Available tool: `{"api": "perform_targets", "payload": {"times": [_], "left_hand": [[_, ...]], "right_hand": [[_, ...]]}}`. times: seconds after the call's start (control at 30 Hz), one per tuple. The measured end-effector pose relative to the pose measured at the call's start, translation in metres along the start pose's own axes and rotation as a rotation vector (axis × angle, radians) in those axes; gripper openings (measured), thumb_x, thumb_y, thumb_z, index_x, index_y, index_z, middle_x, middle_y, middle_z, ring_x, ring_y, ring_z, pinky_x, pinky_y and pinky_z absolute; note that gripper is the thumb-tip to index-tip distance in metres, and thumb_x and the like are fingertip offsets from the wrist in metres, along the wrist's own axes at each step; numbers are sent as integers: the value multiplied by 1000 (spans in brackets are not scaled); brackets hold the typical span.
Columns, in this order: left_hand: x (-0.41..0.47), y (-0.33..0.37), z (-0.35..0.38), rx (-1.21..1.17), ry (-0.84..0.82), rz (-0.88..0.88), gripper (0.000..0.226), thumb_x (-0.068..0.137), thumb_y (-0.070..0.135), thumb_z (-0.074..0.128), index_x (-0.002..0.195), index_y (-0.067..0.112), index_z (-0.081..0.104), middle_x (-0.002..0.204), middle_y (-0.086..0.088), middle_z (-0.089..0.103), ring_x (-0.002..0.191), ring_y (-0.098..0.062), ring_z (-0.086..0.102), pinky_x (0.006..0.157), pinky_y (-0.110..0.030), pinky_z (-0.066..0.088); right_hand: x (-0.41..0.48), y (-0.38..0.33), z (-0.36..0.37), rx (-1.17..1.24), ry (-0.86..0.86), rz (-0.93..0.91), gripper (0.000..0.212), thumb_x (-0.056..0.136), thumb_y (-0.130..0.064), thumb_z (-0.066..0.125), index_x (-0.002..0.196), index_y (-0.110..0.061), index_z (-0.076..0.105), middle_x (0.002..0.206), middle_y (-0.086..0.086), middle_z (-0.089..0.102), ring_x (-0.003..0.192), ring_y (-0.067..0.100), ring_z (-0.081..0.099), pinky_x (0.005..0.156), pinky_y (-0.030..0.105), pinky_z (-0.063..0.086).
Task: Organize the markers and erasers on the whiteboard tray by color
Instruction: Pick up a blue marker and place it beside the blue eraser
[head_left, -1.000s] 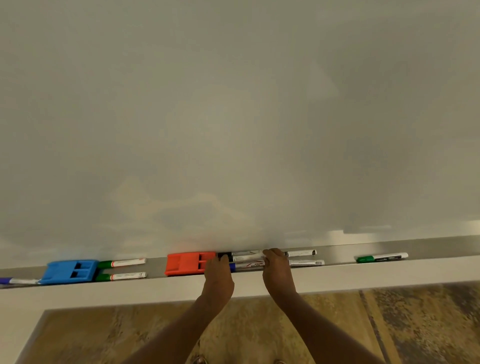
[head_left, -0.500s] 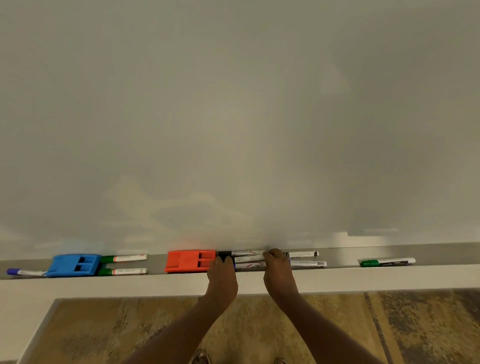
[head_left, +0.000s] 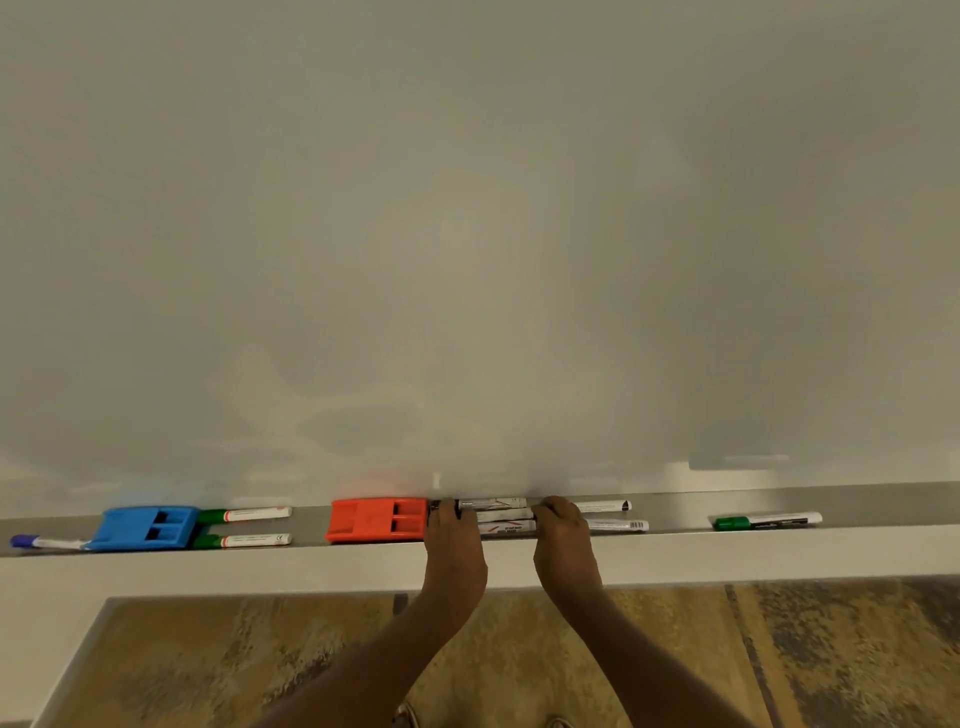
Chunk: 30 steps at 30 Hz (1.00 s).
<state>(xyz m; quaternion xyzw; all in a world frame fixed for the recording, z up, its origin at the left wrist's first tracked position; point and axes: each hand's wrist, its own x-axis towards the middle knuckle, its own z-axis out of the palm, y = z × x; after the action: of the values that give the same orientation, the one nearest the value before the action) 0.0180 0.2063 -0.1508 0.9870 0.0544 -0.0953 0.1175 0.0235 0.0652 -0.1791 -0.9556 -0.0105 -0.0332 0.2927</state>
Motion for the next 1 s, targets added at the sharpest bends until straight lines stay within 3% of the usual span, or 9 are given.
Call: {"api": "perform_targets", "payload": {"times": [0.17,0.23,0.33,0.53,0.67,0.77,0.9,1.0], "left_hand": [[-8,29,5,-261,-143,90,49,89,0,52,136,11,43,141,-9,44,131,-19,39,107,-22,33],[-11,39,10,-382,-222,92,49,89,-6,50,135,9,45,139,-9,45,124,-17,47,97,-14,37],[-14,52,14,-444,-282,75,50,87,-8,50,133,9,45,137,-9,45,113,-17,56,94,-19,45],[-14,71,22,-479,-322,15,48,89,-4,50,134,9,43,121,-1,45,92,-9,49,79,-18,42],[-15,82,23,-452,-322,-23,54,89,2,54,140,13,36,141,-5,43,114,-13,52,82,-14,32],[-16,87,25,-451,-333,-70,58,88,3,57,141,14,34,144,-5,40,122,-16,49,84,-15,33],[-18,92,24,-422,-306,-114,58,88,6,60,139,13,35,144,-6,41,130,-19,43,103,-25,37],[-18,95,24,-417,-300,-130,60,87,8,61,140,13,34,145,-6,41,132,-19,42,107,-27,36]], "right_hand": [[-4,25,-19,60,126,243,32,78,12,62,106,-3,65,109,14,64,101,25,57,87,33,50],[-6,39,-30,74,181,340,32,79,11,61,109,-1,62,113,17,62,104,29,56,87,37,50],[-8,55,-46,78,223,418,31,81,11,59,110,2,60,113,20,60,101,32,53,86,40,49],[-14,73,-56,85,172,496,34,85,5,58,119,1,53,120,19,55,108,31,50,92,40,47],[-14,80,-56,65,95,482,36,87,0,59,121,-1,50,122,17,55,110,28,50,94,37,47],[-10,84,-55,81,55,489,37,88,-3,59,123,-2,49,125,16,54,113,28,50,96,37,45],[-8,89,-53,75,29,472,32,89,-5,57,121,-3,50,120,15,57,109,27,51,93,38,47],[-7,91,-52,33,28,453,30,90,-7,56,120,-4,52,118,14,59,107,27,52,91,38,48]]}}
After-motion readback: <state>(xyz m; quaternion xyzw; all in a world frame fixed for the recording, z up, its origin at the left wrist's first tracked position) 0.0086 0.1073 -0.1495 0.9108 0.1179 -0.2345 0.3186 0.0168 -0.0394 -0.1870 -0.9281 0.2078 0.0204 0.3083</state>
